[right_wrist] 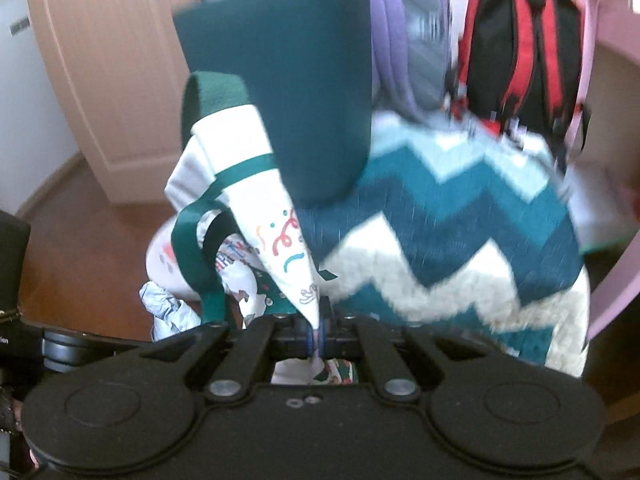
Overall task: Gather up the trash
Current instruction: 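Lift both items over the teal wastebasket and open both tools to drop them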
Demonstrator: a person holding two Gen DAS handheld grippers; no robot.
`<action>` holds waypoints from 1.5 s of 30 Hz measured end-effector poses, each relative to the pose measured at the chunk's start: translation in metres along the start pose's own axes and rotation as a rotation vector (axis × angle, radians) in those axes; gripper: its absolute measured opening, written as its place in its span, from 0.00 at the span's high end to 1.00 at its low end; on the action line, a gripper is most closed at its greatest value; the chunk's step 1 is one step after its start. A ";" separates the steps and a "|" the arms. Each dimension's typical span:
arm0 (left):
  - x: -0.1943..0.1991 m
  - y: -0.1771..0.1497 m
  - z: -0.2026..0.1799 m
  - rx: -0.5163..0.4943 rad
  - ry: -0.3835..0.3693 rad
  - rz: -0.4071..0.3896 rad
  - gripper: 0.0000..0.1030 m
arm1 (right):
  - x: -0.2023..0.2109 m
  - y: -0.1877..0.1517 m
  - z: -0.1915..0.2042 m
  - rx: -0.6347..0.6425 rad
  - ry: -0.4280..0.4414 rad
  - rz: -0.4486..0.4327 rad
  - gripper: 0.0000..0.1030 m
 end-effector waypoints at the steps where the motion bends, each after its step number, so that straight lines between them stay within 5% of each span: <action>1: 0.010 0.008 0.000 0.001 -0.006 -0.026 0.64 | 0.008 0.011 0.003 0.006 -0.002 -0.024 0.97; 14: 0.136 0.142 -0.016 -0.007 -0.064 -0.374 0.64 | 0.071 0.152 0.011 0.021 -0.029 -0.269 0.97; 24: 0.196 0.242 -0.027 0.018 -0.064 -0.505 0.64 | 0.071 0.246 0.022 0.012 -0.021 -0.363 0.97; 32: 0.169 0.309 -0.037 0.004 -0.028 -0.507 0.64 | 0.017 0.284 0.019 -0.015 0.004 -0.335 0.97; 45: 0.074 0.336 -0.045 -0.057 0.032 -0.370 0.64 | -0.088 0.283 -0.012 0.008 -0.035 -0.140 0.97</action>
Point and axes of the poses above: each gripper's, at about its wrist camera, not at the fingertips, and x roughly against the way its jaws point, z to its left, y to its top, the point moved 2 cm from there along -x, roughly the way its jaws point, and after that the axes turned 15 degrees about y, right-handed, at the moved point
